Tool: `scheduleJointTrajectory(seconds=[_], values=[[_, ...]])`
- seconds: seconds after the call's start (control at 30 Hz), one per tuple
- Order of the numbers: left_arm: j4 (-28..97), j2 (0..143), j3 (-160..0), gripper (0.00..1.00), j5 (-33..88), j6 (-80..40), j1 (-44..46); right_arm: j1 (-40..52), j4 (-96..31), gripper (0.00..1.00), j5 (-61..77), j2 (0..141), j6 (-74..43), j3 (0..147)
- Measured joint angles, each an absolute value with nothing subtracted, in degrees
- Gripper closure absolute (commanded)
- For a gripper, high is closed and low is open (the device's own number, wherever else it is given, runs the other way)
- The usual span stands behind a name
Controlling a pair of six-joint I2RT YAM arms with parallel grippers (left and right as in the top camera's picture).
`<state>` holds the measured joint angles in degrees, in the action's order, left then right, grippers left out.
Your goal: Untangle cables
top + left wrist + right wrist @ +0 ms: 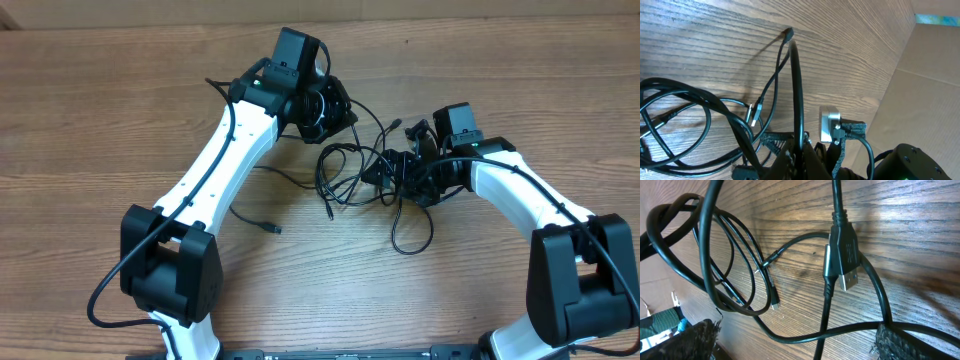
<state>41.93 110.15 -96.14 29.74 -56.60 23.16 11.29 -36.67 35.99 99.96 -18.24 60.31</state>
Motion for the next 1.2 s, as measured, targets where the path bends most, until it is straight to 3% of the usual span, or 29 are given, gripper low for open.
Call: scheduleJointTrajectory(seconds=[1.2], values=[[40.5, 110.1, -96.1, 0.96, 29.7, -56.6, 23.1, 11.3, -36.7, 0.00, 36.0, 100.0, -18.2, 60.3]])
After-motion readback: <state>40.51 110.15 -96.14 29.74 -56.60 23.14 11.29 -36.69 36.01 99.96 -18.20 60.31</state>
